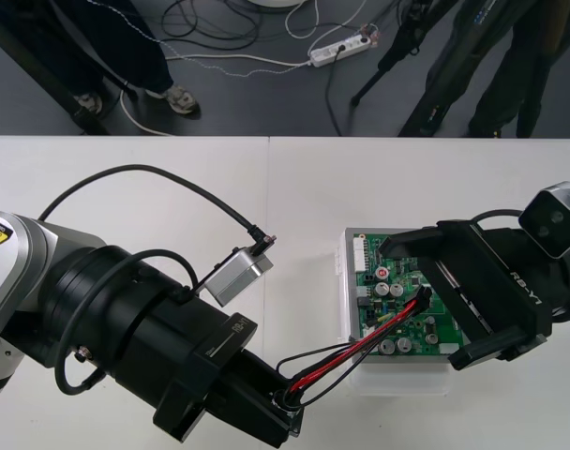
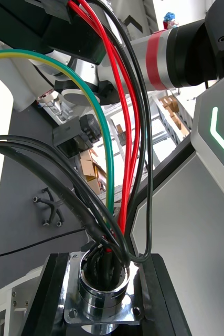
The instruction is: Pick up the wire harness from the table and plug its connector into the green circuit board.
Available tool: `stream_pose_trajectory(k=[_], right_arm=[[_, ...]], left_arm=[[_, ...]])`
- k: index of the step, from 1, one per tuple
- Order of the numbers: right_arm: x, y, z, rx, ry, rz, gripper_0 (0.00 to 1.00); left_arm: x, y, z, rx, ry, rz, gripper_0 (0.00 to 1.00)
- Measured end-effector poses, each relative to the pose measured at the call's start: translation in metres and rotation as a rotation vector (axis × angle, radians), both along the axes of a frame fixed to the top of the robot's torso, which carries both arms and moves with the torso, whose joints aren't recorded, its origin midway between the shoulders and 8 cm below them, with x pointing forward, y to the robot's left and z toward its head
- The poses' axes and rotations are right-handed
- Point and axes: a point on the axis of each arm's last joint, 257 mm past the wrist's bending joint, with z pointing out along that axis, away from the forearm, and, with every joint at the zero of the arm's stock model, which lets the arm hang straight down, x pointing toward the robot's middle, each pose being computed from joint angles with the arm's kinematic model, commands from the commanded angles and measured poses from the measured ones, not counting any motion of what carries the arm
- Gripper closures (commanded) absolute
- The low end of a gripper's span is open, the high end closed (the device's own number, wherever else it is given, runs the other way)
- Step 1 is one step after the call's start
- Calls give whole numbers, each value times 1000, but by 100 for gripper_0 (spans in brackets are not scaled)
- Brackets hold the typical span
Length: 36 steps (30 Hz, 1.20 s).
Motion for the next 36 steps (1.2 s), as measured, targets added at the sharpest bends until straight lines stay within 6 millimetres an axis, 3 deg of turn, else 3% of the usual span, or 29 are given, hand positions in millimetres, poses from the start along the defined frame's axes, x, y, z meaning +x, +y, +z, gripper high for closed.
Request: stream_pose_trajectory(k=[25, 27, 29, 30, 31, 33, 36], right_arm=[[-18, 1, 2, 22, 50, 58, 0], [-19, 1, 2, 24, 51, 59, 28], [-20, 1, 2, 24, 51, 61, 65], [-20, 1, 2, 24, 51, 62, 76], [-21, 1, 2, 25, 50, 62, 82], [-21, 1, 2, 25, 50, 63, 83], [-21, 1, 2, 25, 50, 63, 99]], left_arm=[[0, 0, 0, 0, 0, 0, 100], [0, 0, 0, 0, 0, 0, 100], [0, 0, 0, 0, 0, 0, 100], [0, 0, 0, 0, 0, 0, 100], [0, 0, 0, 0, 0, 0, 100], [0, 0, 0, 0, 0, 0, 100], [0, 0, 0, 0, 0, 0, 100]])
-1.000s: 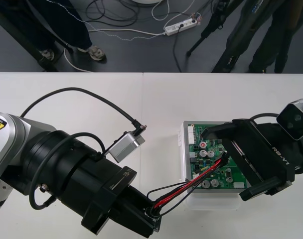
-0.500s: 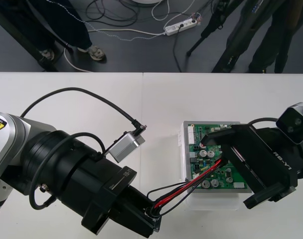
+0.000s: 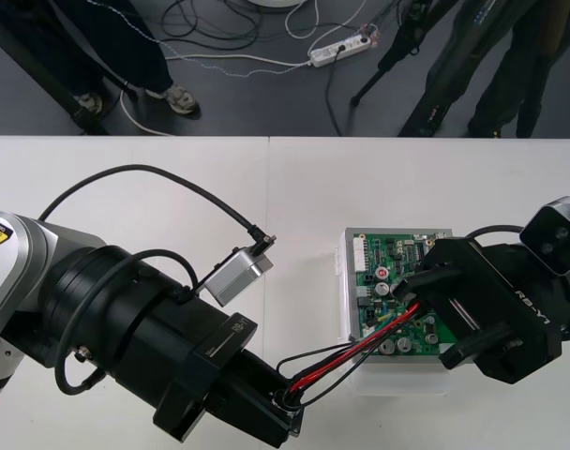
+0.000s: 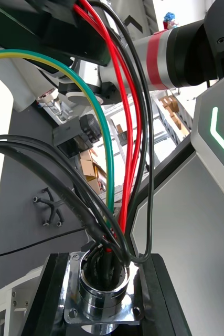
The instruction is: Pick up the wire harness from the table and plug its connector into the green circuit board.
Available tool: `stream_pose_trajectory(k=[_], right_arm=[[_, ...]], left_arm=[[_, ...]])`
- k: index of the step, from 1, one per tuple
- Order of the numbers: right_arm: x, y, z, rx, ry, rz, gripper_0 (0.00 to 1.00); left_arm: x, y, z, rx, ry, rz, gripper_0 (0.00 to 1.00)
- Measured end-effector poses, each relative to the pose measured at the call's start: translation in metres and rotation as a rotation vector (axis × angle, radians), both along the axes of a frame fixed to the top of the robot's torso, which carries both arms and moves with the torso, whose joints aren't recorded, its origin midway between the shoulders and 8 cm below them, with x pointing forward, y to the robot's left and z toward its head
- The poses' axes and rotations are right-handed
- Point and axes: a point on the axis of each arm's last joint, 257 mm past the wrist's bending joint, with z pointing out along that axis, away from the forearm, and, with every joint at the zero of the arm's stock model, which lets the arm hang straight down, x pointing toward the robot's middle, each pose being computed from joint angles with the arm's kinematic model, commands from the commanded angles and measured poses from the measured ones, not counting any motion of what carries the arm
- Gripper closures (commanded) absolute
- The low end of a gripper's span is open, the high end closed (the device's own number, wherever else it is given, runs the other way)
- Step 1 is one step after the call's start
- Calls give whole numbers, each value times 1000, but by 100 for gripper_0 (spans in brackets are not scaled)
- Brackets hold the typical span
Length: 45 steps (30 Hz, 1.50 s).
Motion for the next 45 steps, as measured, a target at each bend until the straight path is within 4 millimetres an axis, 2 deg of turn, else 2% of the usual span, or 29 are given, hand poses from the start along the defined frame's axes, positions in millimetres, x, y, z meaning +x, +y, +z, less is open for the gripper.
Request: stream_pose_trajectory(k=[25, 26, 27, 28, 29, 30, 31, 45], right_arm=[[0, -1, 2, 10, 5, 1, 100], [0, -1, 2, 10, 6, 1, 100], [0, -1, 3, 10, 6, 1, 100], [0, -1, 3, 10, 6, 1, 100], [0, -1, 3, 10, 6, 1, 100], [0, -1, 3, 11, 6, 1, 100], [0, -1, 3, 11, 6, 1, 100], [0, -2, 3, 14, 8, 1, 100]], left_arm=[[0, 0, 1, -2, 1, -1, 100], [0, 0, 1, -2, 2, -1, 86], [0, 0, 1, -2, 2, -2, 86], [0, 0, 1, -2, 2, -2, 36], [0, 0, 1, -2, 2, -2, 18], [0, 0, 1, -2, 1, -2, 6], [0, 0, 1, -3, 1, -2, 0], [-1, 0, 1, -11, -12, -5, 0]])
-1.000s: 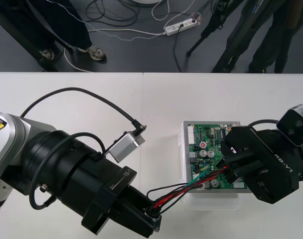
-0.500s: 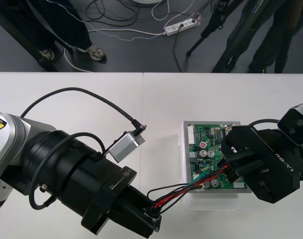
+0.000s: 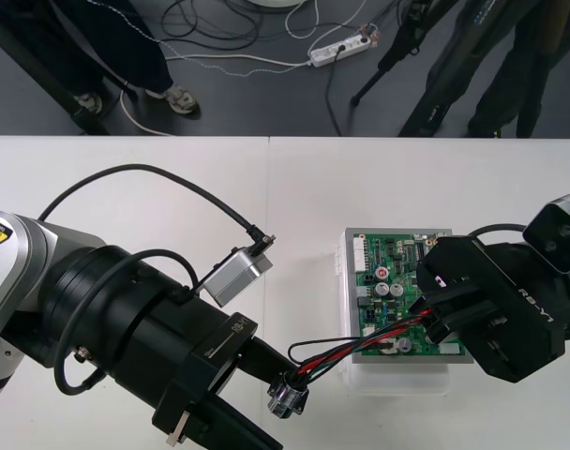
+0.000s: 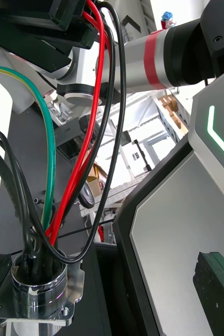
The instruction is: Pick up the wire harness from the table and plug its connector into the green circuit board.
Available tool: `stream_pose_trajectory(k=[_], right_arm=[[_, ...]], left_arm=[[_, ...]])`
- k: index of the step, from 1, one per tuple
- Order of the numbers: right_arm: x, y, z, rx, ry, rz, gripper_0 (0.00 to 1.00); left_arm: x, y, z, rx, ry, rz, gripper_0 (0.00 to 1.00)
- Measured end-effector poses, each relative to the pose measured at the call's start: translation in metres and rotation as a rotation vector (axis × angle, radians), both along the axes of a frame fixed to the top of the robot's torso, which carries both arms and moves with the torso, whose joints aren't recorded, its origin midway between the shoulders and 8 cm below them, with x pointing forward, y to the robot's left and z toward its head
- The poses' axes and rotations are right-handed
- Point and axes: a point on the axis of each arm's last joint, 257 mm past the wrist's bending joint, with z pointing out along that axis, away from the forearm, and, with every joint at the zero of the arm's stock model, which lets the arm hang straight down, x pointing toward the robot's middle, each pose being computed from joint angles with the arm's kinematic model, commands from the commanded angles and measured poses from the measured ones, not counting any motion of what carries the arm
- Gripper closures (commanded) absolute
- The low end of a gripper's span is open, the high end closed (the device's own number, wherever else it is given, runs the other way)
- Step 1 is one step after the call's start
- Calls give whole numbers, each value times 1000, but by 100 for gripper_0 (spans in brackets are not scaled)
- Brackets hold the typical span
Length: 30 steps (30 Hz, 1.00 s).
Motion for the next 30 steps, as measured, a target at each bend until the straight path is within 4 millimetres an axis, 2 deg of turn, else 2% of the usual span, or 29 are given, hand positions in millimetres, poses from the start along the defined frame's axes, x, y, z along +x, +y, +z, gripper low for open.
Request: stream_pose_trajectory(k=[14, 30], right_arm=[[0, 0, 0, 0, 1, 0, 100], [9, -4, 0, -4, 25, -20, 100]], left_arm=[[6, 0, 0, -33, -75, 6, 0], [57, 17, 27, -82, -170, 179, 0]])
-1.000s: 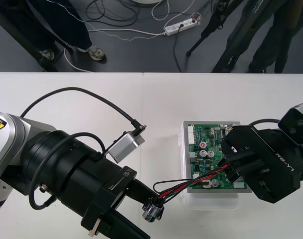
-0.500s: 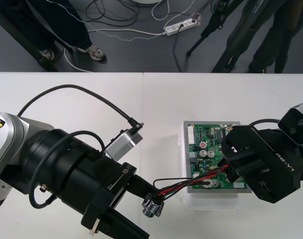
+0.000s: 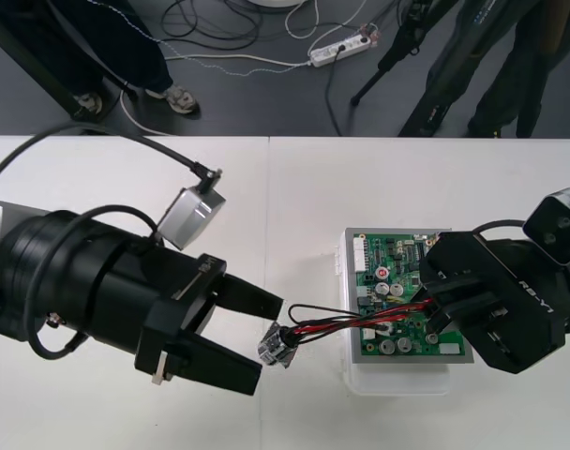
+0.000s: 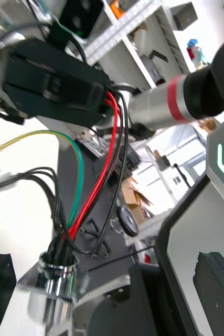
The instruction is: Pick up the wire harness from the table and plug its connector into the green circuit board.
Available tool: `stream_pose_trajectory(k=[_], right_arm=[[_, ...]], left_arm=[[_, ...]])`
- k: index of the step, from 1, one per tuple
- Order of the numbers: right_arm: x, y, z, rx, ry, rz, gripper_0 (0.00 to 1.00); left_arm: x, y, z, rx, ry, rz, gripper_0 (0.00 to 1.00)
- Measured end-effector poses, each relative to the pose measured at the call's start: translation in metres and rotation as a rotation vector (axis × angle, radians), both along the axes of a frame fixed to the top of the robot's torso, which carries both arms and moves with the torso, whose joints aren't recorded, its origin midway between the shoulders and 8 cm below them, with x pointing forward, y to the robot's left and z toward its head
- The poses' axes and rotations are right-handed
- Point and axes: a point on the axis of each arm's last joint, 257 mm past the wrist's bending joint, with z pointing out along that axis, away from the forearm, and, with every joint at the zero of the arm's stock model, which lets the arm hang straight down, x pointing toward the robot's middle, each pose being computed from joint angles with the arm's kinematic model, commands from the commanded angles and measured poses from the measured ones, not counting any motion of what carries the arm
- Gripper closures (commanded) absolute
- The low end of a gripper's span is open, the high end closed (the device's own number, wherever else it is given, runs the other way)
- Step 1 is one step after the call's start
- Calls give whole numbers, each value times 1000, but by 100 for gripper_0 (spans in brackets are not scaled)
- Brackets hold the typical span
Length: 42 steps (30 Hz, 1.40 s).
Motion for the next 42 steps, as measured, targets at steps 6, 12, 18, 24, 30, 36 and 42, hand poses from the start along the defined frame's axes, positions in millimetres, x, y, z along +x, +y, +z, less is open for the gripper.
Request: stream_pose_trajectory(k=[6, 12, 18, 24, 30, 36, 42], right_arm=[[3, 1, 6, 26, -16, -15, 100], [13, 2, 8, 24, -79, -67, 100], [21, 4, 8, 9, -134, -112, 100], [27, 6, 8, -25, -205, -158, 100], [30, 11, 3, -67, -193, -166, 100], [31, 18, -7, -108, -228, -176, 100], [30, 22, -9, -123, -252, -180, 100]], left_arm=[[19, 9, 11, -25, -25, 72, 0], [32, 17, 16, -49, -29, 136, 0], [43, 27, 22, -72, -95, 181, 0], [49, 32, 28, -106, -210, 187, 0], [49, 32, 34, -136, -276, 183, 0], [46, 32, 40, -167, -306, 168, 0], [43, 32, 43, -199, -397, 150, 0]])
